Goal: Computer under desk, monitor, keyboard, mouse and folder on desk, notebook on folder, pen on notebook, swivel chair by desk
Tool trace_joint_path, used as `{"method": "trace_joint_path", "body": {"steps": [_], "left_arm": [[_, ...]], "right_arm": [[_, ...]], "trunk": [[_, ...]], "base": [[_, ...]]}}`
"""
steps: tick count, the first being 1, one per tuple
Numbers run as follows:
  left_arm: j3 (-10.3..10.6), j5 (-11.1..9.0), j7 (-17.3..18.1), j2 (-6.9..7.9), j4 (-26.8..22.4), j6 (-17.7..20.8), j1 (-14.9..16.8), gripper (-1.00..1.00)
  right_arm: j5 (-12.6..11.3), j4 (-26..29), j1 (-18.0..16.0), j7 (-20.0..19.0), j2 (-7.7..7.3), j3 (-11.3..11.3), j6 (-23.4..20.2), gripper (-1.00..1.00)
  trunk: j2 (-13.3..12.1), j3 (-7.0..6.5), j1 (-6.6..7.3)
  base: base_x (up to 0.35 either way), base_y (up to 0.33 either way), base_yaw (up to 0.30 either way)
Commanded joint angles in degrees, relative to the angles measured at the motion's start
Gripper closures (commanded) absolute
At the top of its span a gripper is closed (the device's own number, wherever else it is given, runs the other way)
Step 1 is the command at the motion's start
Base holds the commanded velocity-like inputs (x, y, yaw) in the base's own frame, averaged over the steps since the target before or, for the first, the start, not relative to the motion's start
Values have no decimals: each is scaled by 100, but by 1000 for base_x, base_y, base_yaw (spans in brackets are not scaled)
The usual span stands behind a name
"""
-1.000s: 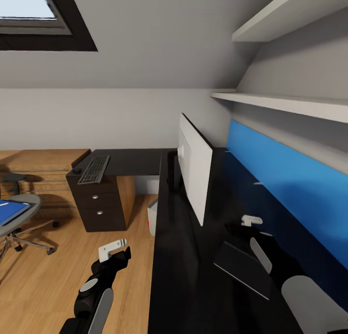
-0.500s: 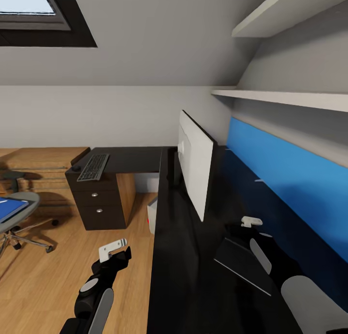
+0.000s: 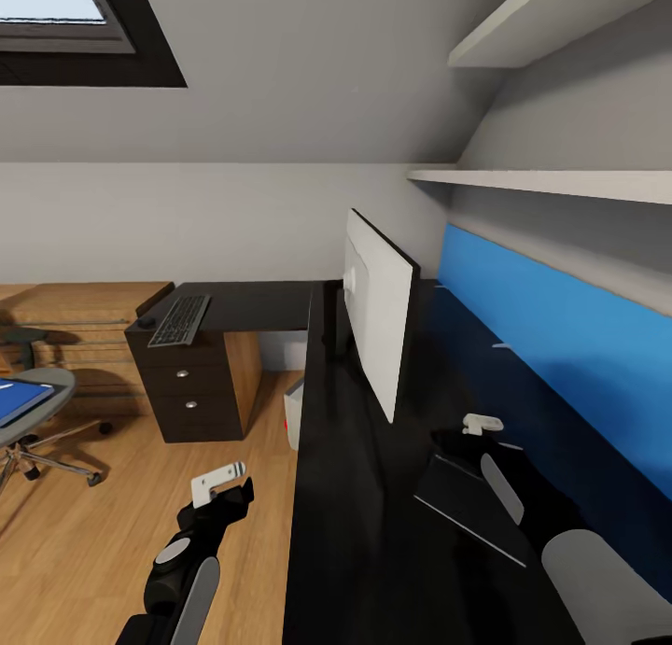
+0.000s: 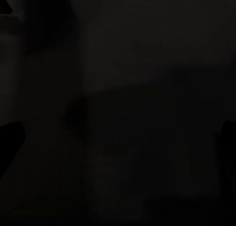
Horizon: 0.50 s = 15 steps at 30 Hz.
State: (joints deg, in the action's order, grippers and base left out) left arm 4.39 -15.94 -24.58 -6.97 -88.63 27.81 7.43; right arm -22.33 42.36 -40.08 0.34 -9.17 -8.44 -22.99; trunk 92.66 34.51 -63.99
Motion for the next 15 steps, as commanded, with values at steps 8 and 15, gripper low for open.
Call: {"method": "trace_joint_path", "body": {"steps": [8, 15], "left_arm": [[-5, -70, -46, 24, 128, 23, 4, -100], [-20, -69, -41, 28, 150, 22, 4, -100]], "right_arm": [[-72, -303, -2, 18, -6, -10, -257, -100], [-78, -300, -7, 17, -6, -9, -384, -100]], "trunk": [[3, 7, 0], [3, 7, 0]], "base": [[0, 0, 0], [-119, 0, 0]]}}
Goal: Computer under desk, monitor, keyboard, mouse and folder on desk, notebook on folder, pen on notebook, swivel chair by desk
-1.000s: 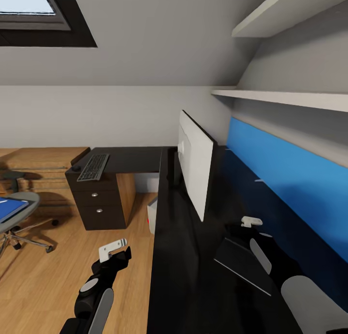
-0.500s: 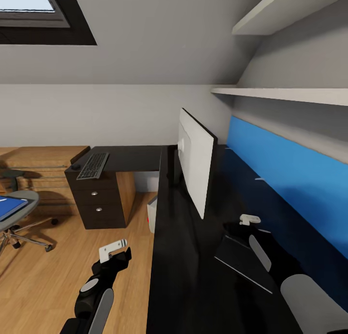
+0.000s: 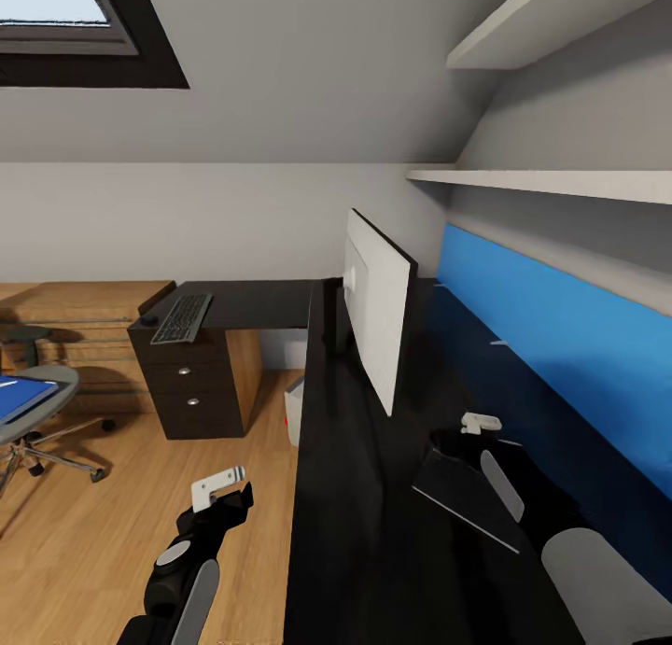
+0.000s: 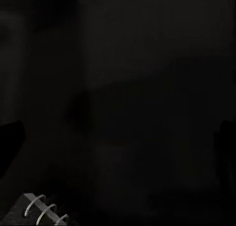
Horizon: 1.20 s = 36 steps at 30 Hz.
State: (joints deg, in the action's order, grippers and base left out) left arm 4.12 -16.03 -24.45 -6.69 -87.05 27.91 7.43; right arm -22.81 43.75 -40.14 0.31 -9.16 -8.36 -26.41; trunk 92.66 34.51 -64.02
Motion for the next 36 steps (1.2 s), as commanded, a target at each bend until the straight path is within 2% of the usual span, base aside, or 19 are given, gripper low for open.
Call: {"method": "trace_joint_path", "body": {"steps": [1, 11, 29, 36], "left_arm": [[8, -60, -55, 1, -7, 13, 4, -100], [10, -57, -53, 1, -5, 8, 4, -100], [10, -50, -52, 1, -5, 13, 4, -100], [10, -49, -52, 1, -5, 13, 4, -100]], "right_arm": [[-30, -439, 1, 18, -7, -16, -45, -100], [-31, -439, 4, 13, -7, -16, -57, -100], [-31, -438, 6, 13, -7, -16, -53, -100], [-31, -437, 6, 13, -7, -16, -51, -100]], "trunk": [[3, 7, 3], [3, 7, 3], [3, 7, 3], [3, 7, 3]], "base": [[-255, 0, 0], [-148, 0, 0], [-291, 0, 0], [-78, 0, 0]]}}
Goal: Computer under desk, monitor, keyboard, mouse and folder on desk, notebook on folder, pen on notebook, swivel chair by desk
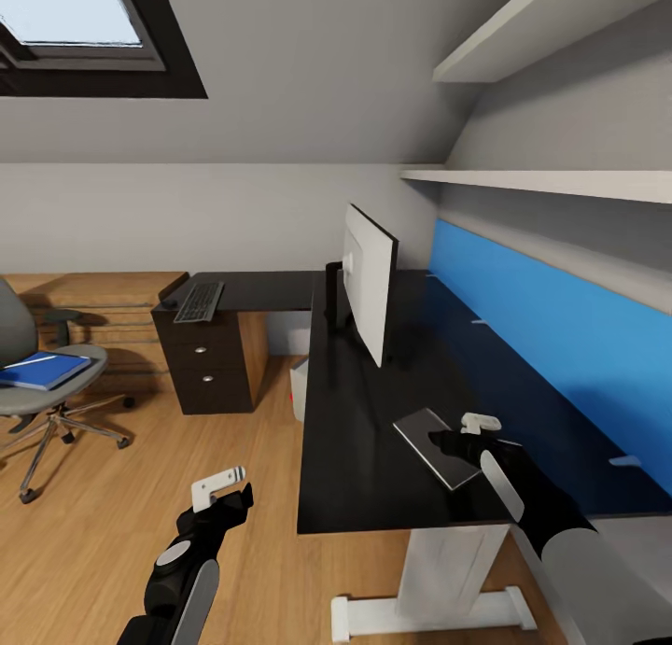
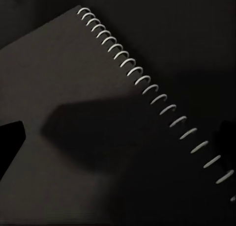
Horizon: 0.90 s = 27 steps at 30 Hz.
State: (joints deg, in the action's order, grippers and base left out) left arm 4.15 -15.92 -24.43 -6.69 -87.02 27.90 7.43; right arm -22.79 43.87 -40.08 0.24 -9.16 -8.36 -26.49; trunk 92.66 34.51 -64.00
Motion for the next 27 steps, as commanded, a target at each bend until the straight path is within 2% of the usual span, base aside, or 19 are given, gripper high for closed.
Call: {"method": "trace_joint_path", "body": {"steps": [1, 9, 19, 24, 25, 27], "left_arm": [[7, -60, -54, 1, -8, 13, 4, -100], [7, -54, -55, 1, -8, 13, 4, -100], [7, -52, -61, -2, -8, 13, 4, -100], [7, -58, -62, -2, -8, 13, 4, -100], [7, -58, -62, -4, -8, 10, 4, -100], [7, -55, -60, -2, -8, 8, 4, -100]], "right_arm": [[-33, -450, -2, 20, -7, -16, -42, -100], [-33, -448, -1, 20, -7, -7, -13, -100], [-25, -413, 0, 20, -7, 1, 47, -100], [-19, -393, -2, 16, -7, 0, 264, -100], [-16, -380, -1, 13, -7, -7, 489, -100], [-16, -352, 0, 9, -7, -14, 564, -100]], "trunk": [[3, 7, 0], [3, 7, 0], [-398, -172, 220], [-599, -262, 330], [-599, -262, 330], [-599, -262, 330]], "base": [[-41, 0, 0], [-16, 0, 0], [-1, 0, 0], [0, 0, 0], [0, 0, 0], [0, 0, 0]]}}
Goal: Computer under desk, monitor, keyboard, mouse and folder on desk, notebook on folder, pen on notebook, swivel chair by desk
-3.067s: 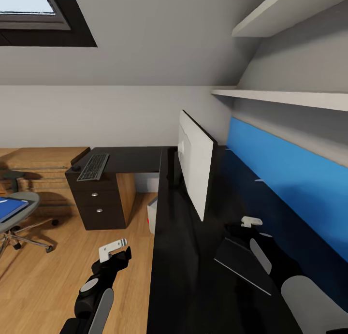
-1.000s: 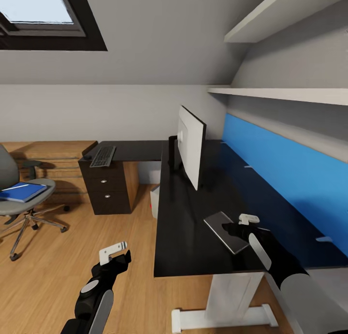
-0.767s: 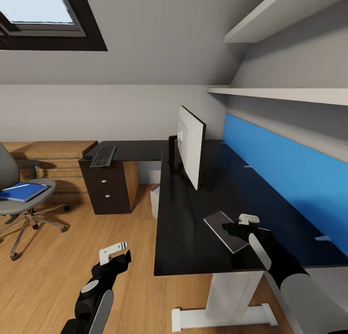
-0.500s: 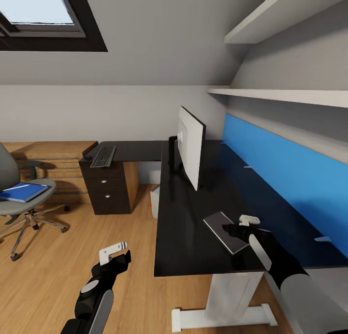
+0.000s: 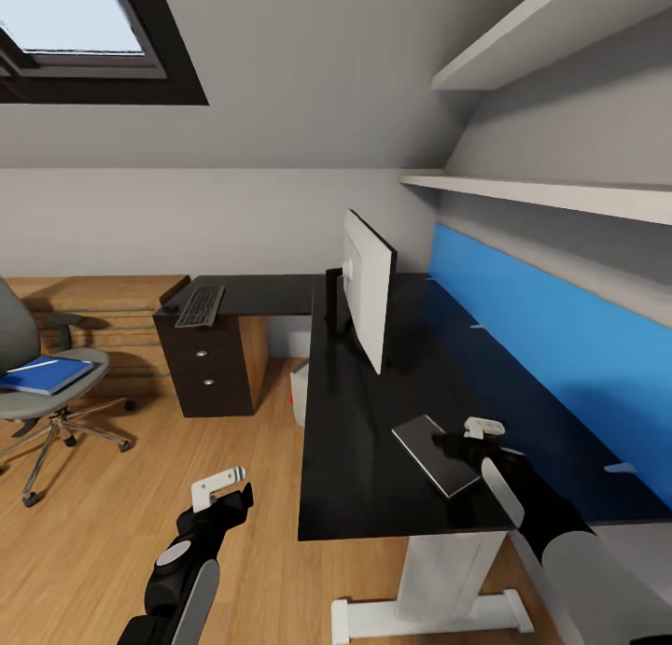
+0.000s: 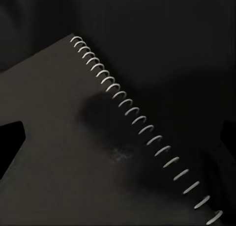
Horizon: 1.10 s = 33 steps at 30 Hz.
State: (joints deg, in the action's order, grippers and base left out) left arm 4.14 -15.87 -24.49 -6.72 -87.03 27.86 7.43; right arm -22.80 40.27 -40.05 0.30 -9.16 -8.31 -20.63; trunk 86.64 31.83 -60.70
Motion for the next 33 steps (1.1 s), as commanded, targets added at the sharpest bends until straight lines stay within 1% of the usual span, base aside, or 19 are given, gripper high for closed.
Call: {"method": "trace_joint_path", "body": {"steps": [1, 8, 10, 19, 30, 33], "left_arm": [[8, -59, -55, 1, -7, 12, 4, -100], [16, -56, -56, -3, -7, 9, 4, -100], [16, -56, -56, -4, -7, 9, 4, -100], [16, -58, -51, -2, -7, 9, 4, -100], [22, -56, -41, -5, -7, -14, 4, -100], [19, -56, -39, -5, -7, -13, 4, -100]], "right_arm": [[-15, 32, -3, 2, -8, -23, 9, -100], [6, 373, 5, -25, -7, -46, 130, -100], [12, 384, 5, -27, -7, -48, 136, -100], [12, 386, 6, -30, -1, -63, 172, -100], [32, 371, 6, -30, 7, -100, 173, -100], [36, 369, 6, -30, 9, -150, 173, -100]], "trunk": [[3, 6, 0], [3, 6, 0], [3, 6, 0], [3, 6, 0], [3, 6, 0], [3, 6, 0]], "base": [[0, 0, 0], [11, 0, 0], [141, 0, 0], [277, 0, 0], [222, 0, 0], [129, 0, 0]]}}
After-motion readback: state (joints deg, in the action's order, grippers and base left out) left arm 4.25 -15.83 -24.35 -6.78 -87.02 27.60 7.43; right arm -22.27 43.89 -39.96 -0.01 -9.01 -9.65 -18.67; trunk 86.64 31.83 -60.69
